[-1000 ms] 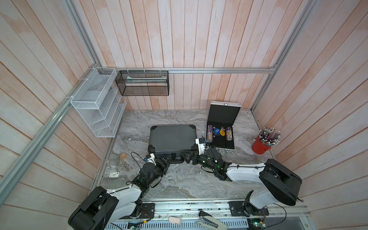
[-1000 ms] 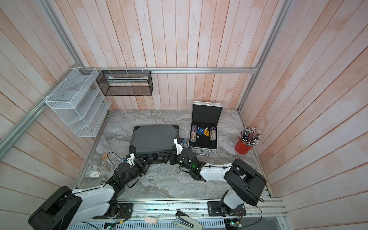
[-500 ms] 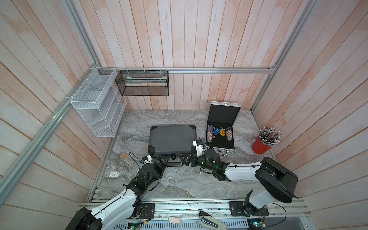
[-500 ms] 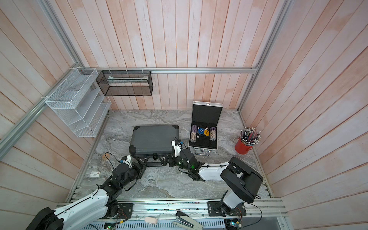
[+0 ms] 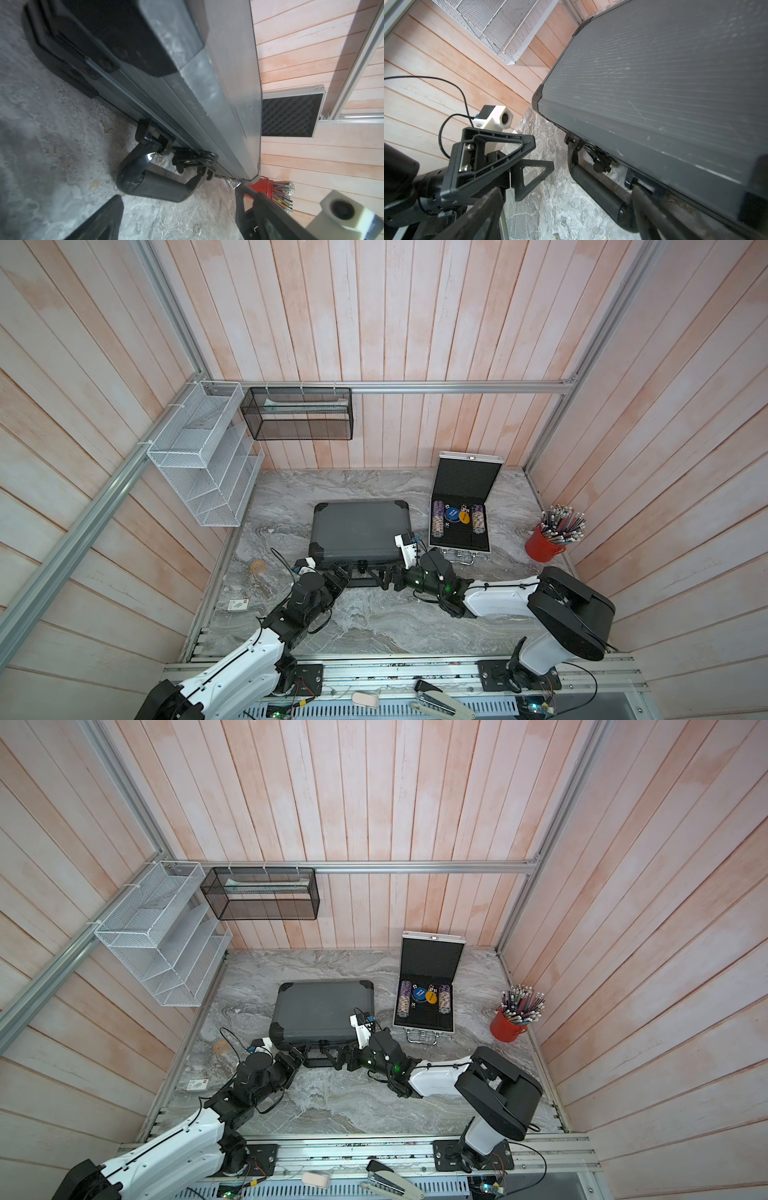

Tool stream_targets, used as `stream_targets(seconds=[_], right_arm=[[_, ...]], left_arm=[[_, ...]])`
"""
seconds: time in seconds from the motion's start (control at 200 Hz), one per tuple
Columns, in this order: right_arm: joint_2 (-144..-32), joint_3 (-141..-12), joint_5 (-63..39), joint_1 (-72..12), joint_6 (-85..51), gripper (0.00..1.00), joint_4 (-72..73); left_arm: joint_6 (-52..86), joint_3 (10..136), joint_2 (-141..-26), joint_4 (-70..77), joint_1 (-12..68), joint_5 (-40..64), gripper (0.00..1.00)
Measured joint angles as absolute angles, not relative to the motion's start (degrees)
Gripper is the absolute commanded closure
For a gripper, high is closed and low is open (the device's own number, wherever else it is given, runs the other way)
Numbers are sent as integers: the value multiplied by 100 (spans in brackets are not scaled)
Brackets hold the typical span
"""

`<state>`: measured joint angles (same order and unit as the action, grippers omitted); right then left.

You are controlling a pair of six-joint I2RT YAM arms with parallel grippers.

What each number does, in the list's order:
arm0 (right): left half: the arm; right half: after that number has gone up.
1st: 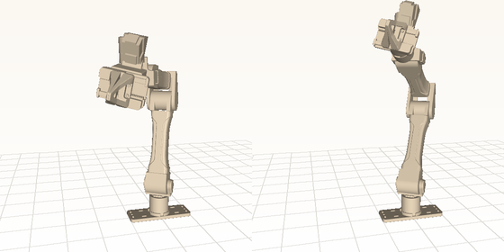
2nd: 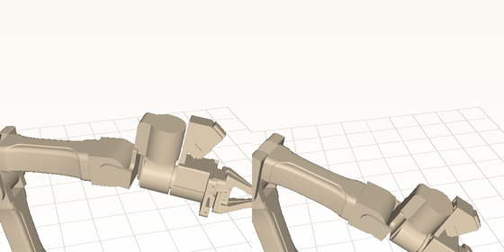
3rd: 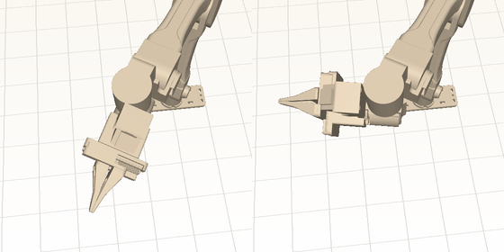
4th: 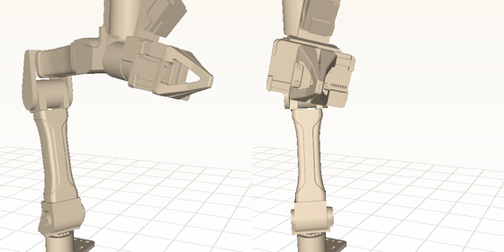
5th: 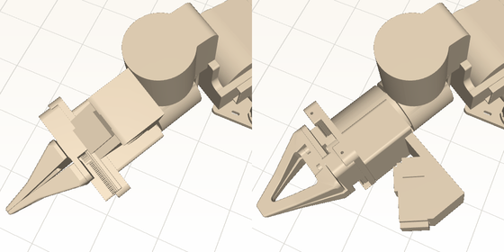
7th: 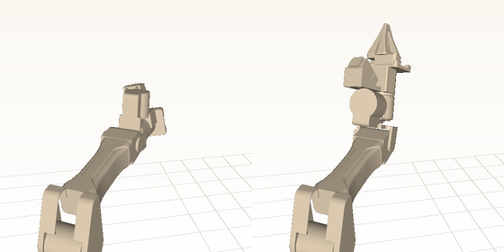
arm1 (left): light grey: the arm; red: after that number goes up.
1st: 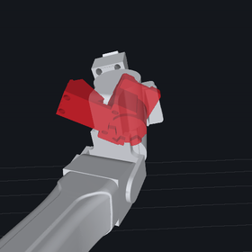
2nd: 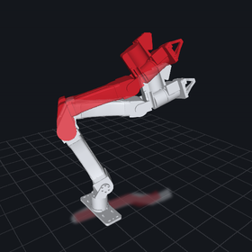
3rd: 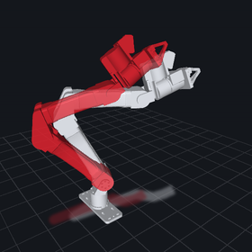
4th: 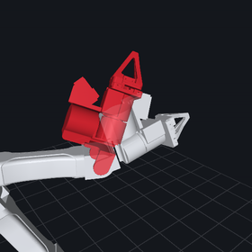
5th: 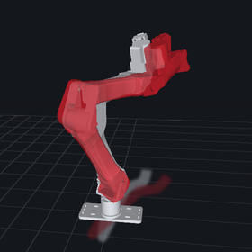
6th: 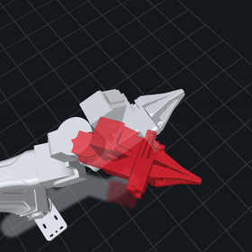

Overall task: Open the poker set cases
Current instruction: Place the poker set case at the center of the board, then open the fastener on the poker set case.

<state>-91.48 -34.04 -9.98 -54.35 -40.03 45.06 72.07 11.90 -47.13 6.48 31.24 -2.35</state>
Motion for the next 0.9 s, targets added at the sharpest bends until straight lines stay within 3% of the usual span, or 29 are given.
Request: stream_targets(seconds=[0.29,0.9], right_arm=[[-9467,-3865,-993,-5697,-3573,2,4257],[-10125,-4508,-644,-5902,-2836,2,3594]], left_arm=[[6340,1660,-4661,-49,2335,-309,0],[5035,1966,-5221,-364,1542,-215,0]])
